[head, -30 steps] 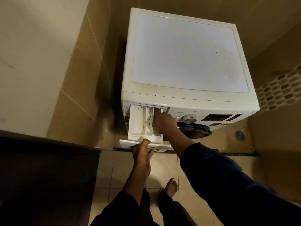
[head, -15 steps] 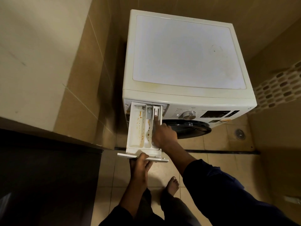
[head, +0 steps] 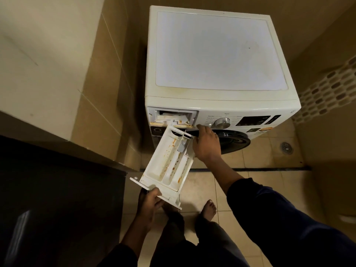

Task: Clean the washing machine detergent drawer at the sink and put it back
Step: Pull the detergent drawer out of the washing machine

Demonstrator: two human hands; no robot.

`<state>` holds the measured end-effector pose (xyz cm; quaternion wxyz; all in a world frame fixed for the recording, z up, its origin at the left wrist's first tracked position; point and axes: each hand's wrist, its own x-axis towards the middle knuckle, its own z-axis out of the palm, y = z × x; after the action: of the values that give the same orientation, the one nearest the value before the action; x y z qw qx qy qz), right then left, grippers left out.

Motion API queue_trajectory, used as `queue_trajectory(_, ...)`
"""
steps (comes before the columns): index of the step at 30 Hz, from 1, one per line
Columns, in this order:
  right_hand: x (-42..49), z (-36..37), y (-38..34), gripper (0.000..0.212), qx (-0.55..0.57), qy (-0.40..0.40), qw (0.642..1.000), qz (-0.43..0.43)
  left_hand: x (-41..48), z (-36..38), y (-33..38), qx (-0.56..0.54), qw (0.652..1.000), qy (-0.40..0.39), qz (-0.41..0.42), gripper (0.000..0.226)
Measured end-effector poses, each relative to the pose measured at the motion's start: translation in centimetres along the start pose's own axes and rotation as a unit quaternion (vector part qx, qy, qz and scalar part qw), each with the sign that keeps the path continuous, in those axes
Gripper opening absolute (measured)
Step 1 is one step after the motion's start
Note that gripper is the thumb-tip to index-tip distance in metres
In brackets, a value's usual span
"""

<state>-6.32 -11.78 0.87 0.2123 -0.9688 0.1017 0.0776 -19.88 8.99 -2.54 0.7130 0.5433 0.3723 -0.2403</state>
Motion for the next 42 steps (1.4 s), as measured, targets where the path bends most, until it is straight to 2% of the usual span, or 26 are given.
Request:
queue_trajectory(3,0.3,-0.8,0.7,0.032,0.008,-0.081,0.996,0.022,-0.5,-0.2,0.6,0.032,0.999,-0.032,-0.005,0.041)
queue_trajectory(4,0.2,-1.0,1.1,0.029,0.008,-0.100,0.995,0.029,-0.4,-0.2,0.7,0.045,0.998,-0.034,-0.012,0.037)
queue_trajectory(8,-0.2,-2.1,3.5,0.026,0.088,-0.127,0.984,0.091,1.0,0.0,1.8,0.105,0.993,-0.030,-0.036,0.029)
queue_trajectory(12,-2.4,-4.0,7.2,0.021,0.174,-0.125,0.967,0.136,1.4,1.6,3.9,0.152,0.987,-0.061,-0.002,0.029)
queue_trajectory(17,-6.6,-6.2,13.1,0.021,0.245,-0.044,0.946,0.205,0.4,7.1,5.6,0.202,0.971,-0.119,0.057,0.025)
queue_trajectory(24,-14.4,-9.7,21.7,0.021,0.351,0.063,0.881,0.311,-1.7,17.0,3.6,0.277,0.943,-0.165,0.080,0.023)
queue_trajectory(27,-18.8,-11.2,25.9,0.021,0.381,0.106,0.850,0.347,-3.8,21.8,1.5,0.308,0.923,-0.208,0.095,0.018)
queue_trajectory(34,-27.8,-14.6,33.9,0.016,0.446,0.206,0.783,0.381,-9.1,31.5,-4.2,0.328,0.894,-0.286,0.105,0.021)
queue_trajectory(42,-36.3,-19.2,40.8,0.015,0.487,0.311,0.712,0.400,-15.0,42.4,-10.3,0.375,0.849,-0.357,0.105,0.011)
